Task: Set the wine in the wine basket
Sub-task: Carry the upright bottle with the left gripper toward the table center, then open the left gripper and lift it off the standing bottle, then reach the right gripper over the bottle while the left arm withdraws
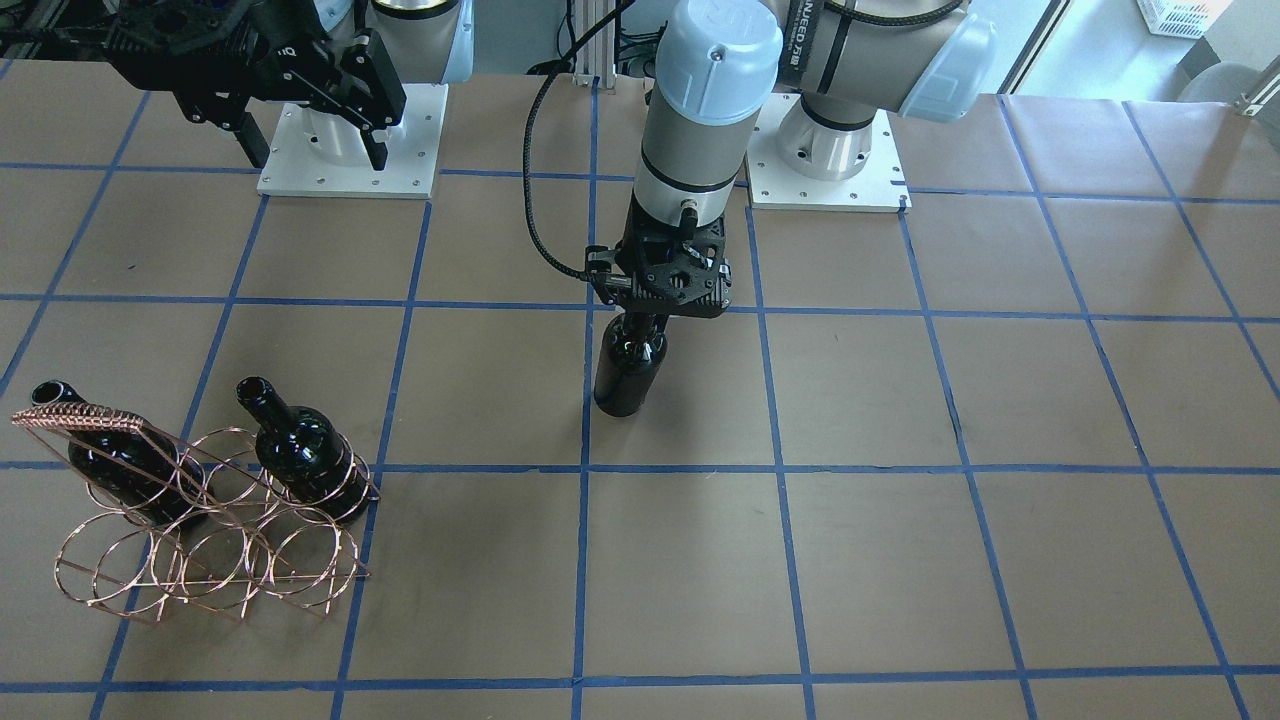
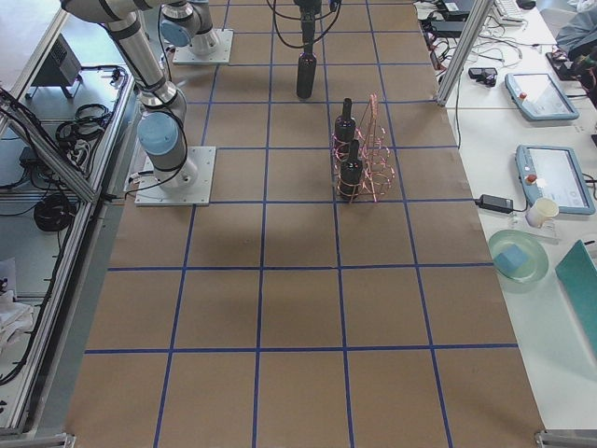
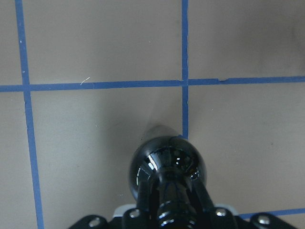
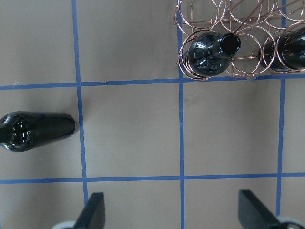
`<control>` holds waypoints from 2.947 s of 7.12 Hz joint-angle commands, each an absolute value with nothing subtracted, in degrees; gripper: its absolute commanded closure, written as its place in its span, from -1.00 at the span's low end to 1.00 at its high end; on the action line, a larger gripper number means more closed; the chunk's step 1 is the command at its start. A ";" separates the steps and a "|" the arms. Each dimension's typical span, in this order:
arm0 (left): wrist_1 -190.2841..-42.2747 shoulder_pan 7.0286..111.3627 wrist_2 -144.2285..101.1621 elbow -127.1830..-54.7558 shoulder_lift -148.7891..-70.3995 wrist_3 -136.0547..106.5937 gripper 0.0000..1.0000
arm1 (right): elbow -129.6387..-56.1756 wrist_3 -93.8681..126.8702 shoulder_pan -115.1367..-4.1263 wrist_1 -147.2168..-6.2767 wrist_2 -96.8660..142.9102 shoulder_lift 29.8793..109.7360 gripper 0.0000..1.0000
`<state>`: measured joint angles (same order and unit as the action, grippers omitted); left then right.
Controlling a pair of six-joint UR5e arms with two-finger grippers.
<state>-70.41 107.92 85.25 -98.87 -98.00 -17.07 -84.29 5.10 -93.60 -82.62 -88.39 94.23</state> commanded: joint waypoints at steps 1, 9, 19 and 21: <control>-71.71 107.93 85.17 -98.88 -97.91 -17.22 0.94 | -84.29 5.10 -93.60 -82.62 -88.42 94.22 -0.94; -72.43 107.84 84.55 -98.53 -97.91 -16.96 -0.19 | -84.29 5.71 -93.60 -82.62 -88.33 94.13 -0.99; -88.50 86.09 87.88 -82.62 -91.50 -0.92 -1.00 | -84.20 12.80 -99.89 -82.62 -85.77 92.91 -0.99; -90.51 83.15 87.63 -82.97 -89.75 3.07 -1.00 | -84.20 22.89 -108.85 -85.93 -85.69 89.32 -0.99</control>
